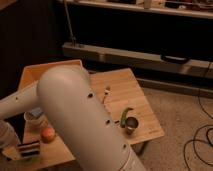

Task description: Place eraser in plastic cup

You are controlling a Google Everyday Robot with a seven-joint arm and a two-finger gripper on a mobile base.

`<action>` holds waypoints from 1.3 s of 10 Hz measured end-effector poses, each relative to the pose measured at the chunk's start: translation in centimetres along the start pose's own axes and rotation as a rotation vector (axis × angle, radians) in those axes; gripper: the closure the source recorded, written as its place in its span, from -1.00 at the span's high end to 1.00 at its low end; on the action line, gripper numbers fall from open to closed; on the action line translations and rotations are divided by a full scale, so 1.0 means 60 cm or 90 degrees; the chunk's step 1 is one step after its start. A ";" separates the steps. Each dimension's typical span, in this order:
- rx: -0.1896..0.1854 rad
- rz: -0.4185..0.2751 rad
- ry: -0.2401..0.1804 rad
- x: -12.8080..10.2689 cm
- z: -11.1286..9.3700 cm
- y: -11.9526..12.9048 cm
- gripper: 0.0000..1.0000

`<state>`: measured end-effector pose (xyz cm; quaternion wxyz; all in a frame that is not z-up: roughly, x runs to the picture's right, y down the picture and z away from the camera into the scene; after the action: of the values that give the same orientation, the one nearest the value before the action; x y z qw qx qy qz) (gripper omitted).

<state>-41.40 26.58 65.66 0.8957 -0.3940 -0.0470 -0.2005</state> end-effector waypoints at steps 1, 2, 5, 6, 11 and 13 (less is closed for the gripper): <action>-0.003 0.000 -0.006 0.000 0.002 0.001 -0.68; -0.003 0.000 -0.011 -0.001 0.002 0.002 -0.52; -0.003 -0.007 -0.019 -0.008 0.003 0.005 0.11; -0.003 -0.010 -0.020 -0.010 0.003 0.006 0.29; -0.009 -0.021 -0.021 -0.016 0.007 0.009 0.60; -0.012 -0.021 -0.023 -0.012 0.008 0.011 0.60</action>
<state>-41.79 27.56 65.34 0.8875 -0.4053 -0.0676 -0.2087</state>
